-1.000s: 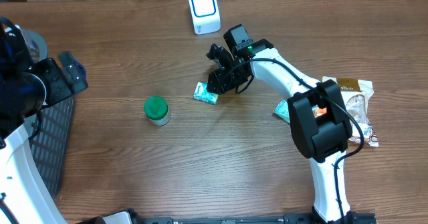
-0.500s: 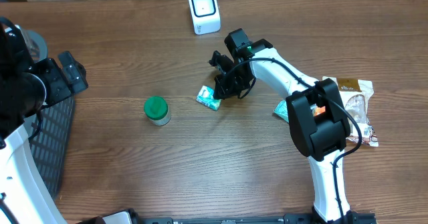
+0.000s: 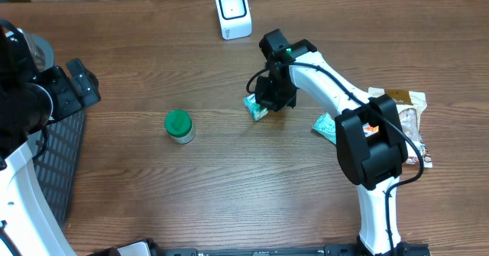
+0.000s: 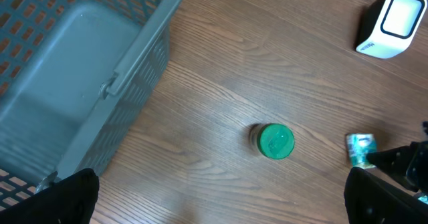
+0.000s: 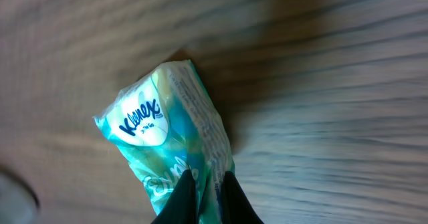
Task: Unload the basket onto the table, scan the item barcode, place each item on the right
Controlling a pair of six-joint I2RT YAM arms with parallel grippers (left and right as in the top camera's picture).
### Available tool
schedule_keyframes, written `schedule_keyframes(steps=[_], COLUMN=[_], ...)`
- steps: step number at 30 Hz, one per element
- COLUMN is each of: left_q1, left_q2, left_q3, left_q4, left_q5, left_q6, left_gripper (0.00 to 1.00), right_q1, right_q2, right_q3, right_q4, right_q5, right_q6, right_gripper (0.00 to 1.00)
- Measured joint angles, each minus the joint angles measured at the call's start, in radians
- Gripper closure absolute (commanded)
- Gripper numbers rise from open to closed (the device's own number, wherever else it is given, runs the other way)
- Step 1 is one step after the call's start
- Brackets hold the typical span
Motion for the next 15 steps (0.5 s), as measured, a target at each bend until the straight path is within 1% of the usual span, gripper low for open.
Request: schedule_keyframes(steps=[2, 3, 4, 7, 11, 15], left_q1=[0.000, 0.000, 0.000, 0.000, 0.000, 0.000], left_q2=[0.000, 0.000, 0.000, 0.000, 0.000, 0.000], left_q3=[0.000, 0.000, 0.000, 0.000, 0.000, 0.000], left_q4=[0.000, 0.000, 0.000, 0.000, 0.000, 0.000], left_q5=[0.000, 0.000, 0.000, 0.000, 0.000, 0.000], left_q6=[0.000, 0.000, 0.000, 0.000, 0.000, 0.000], left_gripper=[0.00, 0.00, 0.00, 0.00, 0.00, 0.00], right_q1=[0.006, 0.010, 0.018, 0.042, 0.060, 0.035], right_q2=[-0.002, -0.002, -0.002, -0.002, -0.002, -0.002], right_q3=[0.000, 0.000, 0.000, 0.000, 0.000, 0.000], right_q4=[-0.002, -0.005, -0.012, -0.030, -0.060, -0.076], right_q5=[0.034, 0.043, 0.050, 0.044, 0.027, 0.022], right_q6=[0.063, 0.074, 0.074, 0.044, -0.056, -0.215], right_gripper=[0.43, 0.38, 0.36, 0.36, 0.42, 0.47])
